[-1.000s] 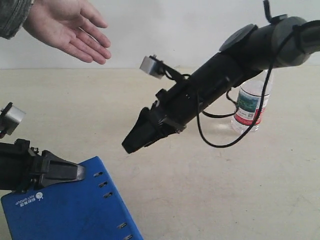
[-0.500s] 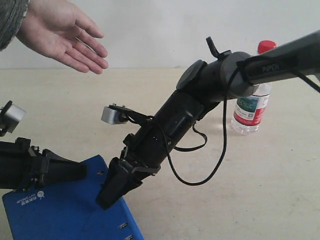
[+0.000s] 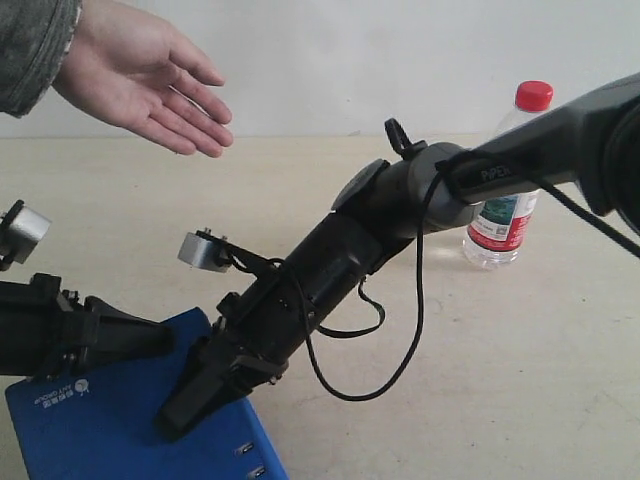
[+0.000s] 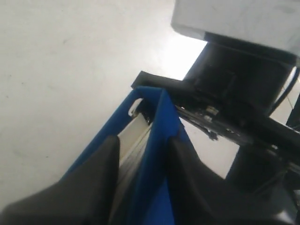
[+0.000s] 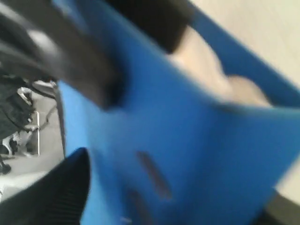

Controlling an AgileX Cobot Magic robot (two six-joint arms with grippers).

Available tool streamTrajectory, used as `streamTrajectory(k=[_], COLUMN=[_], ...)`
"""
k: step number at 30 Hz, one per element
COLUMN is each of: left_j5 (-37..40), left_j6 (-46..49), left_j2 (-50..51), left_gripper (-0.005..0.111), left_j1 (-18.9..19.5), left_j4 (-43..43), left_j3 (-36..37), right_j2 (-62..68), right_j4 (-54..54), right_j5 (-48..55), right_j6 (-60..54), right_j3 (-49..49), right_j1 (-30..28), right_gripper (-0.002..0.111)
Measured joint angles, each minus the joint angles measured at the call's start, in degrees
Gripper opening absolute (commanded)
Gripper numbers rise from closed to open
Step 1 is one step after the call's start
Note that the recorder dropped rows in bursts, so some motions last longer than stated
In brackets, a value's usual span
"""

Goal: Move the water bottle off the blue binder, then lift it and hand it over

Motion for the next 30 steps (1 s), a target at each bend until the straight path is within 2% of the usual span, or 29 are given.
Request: streamTrajectory(k=[2, 5, 6, 8, 10, 13, 15, 17, 20, 21, 25, 30], left_j5=[-0.1, 0.8, 0.9, -0.1, -1.9, -7.4, -10.3, -13.3, -17.3, -18.6, -39.0, -43.5], left_j6=[0.1, 0.9, 1.0, 0.7, -0.6, -1.3, -1.3, -1.5, -1.5, -1.3, 2.0, 3.0], left_j2=[0.0, 0.0, 0.0, 0.0, 0.0, 0.0, -0.5, -1.6, -4.8, -6.3, -17.3, -27.4], left_gripper=[0.014, 0.038, 0.050, 0.064, 0.069, 0.065, 0.057, 0.042, 0.012, 0.005, 0.005, 0.005], left_j1=[0.0, 0.0, 0.0, 0.0, 0.0, -0.4, -0.8, -1.2, -1.5, -1.6, -0.2, -0.2], left_j4=[-0.4, -0.8, -0.8, -1.1, -2.3, -5.1, -6.1, -6.3, -6.3, -6.3, -9.7, -10.0], left_j3=[0.0, 0.0, 0.0, 0.0, 0.0, 0.0, -0.1, -0.6, -1.5, -1.6, -2.5, -2.5], right_j2=[0.1, 0.6, 0.6, 0.6, 0.6, 0.6, 1.0, 1.0, 0.9, 0.5, -5.0, -9.3], right_j4=[1.9, 3.3, 3.3, 4.1, 5.4, 6.0, 7.1, 8.2, 10.3, 10.7, 3.9, -0.5], right_j5=[-0.5, -0.1, 0.1, 0.2, -0.2, -1.3, -3.1, -4.4, -6.0, -6.6, -3.4, -2.1], right_j6=[-1.8, -4.2, -4.5, -5.1, -5.1, -5.2, -5.2, -5.2, -5.4, -5.4, -6.8, -7.1], right_j3=[0.0, 0.1, 0.1, 0.1, 0.1, 0.1, 0.1, 0.1, -0.3, -0.4, -0.3, 0.0], right_j1=[0.0, 0.0, 0.0, 0.0, 0.0, 0.0, 0.0, 0.0, 0.0, 0.0, 0.5, 0.5], right_gripper=[0.023, 0.000, 0.000, 0.000, 0.000, 0.000, 0.000, 0.000, 0.000, 0.000, 0.000, 0.000])
